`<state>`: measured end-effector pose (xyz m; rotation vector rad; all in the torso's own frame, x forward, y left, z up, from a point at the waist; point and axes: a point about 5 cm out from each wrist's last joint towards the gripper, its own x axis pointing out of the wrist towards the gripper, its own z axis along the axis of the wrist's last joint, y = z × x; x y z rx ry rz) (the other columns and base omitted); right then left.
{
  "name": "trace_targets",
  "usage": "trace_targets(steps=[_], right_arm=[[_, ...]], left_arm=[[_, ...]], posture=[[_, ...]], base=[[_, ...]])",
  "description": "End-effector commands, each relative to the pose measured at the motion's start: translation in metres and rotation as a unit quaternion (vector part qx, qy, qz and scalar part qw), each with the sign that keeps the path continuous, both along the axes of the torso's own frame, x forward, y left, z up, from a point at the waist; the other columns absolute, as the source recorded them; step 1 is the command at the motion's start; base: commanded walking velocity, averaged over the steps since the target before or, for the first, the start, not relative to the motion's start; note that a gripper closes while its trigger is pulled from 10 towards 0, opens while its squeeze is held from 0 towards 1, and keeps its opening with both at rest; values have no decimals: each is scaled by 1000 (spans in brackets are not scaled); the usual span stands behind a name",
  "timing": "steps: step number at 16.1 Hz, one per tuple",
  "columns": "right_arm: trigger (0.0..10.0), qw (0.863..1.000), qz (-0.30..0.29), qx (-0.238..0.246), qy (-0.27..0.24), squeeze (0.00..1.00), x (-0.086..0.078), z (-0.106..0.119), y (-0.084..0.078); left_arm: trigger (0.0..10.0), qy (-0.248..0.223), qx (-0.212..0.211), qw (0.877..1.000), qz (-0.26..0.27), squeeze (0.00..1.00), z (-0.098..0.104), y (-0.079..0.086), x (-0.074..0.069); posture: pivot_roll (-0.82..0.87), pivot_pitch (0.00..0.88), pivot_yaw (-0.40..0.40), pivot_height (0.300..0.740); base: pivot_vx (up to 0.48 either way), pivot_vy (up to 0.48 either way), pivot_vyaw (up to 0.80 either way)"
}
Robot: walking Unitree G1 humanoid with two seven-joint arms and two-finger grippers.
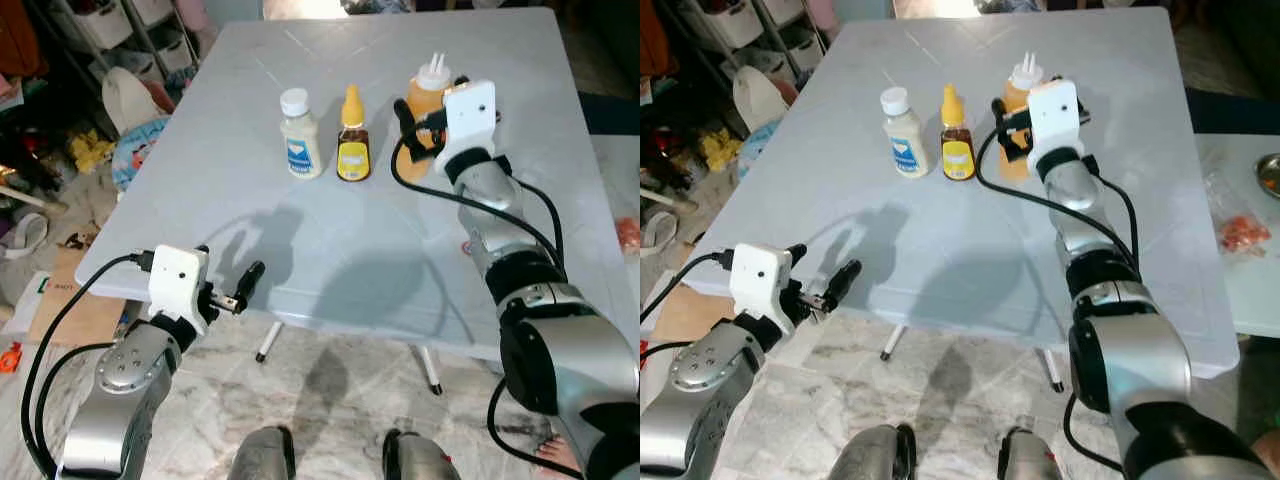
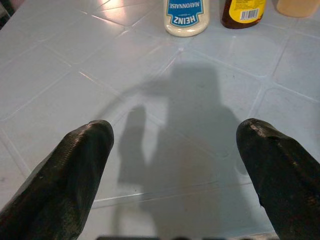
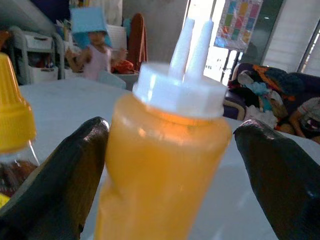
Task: Restocking fridge
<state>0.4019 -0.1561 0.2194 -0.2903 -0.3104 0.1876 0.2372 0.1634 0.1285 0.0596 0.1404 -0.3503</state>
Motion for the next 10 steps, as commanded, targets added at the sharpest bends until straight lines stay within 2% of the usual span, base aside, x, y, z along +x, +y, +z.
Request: trace_targets(steps=[1,2,3,4,5,6,8,9,10], right_arm=[[10000,1000,15,8,1,0,2,4,8],[2902,1000,23,8,4,0,2,3,11],[0,1000,26,7,4,0,2,3,13],[0,1000,30,6,5,0,3,3,14],[1569,999,32,5,5,0,3,3,15],[1098,999,34,6,6,0,3,3,16],[1255,999,35,6,9,0,3,2,14],[1020,999,35,5,9,0,2,1,12],[1451,999,35,4,9,0,2,1,11]], left_arm=[[10000,2,10,1000,-2,0,0,2,0],[10000,2,9,1000,0,0,0,1,0],[10000,2,8,1000,1,0,0,1,0],[10000,2,7,1000,3,0,0,1,0],[10000,2,6,1000,4,0,0,1,0],[10000,2,4,1000,4,0,0,-1,1],[10000,2,1,1000,5,0,-1,-1,2],[10000,1,0,1000,6,0,-2,-2,2],[10000,2,-2,1000,6,0,-2,-2,3]], posture=[[209,147,142,740],[209,146,137,740],[207,146,134,740],[205,146,131,740],[202,146,129,740],[198,146,127,740],[192,145,124,740],[188,144,122,740],[182,142,121,740]], base=[[0,0,0],[0,0,0],[0,0,0],[0,0,0],[0,0,0],[0,0,0],[0,0,0],[0,0,0],[0,0,0]])
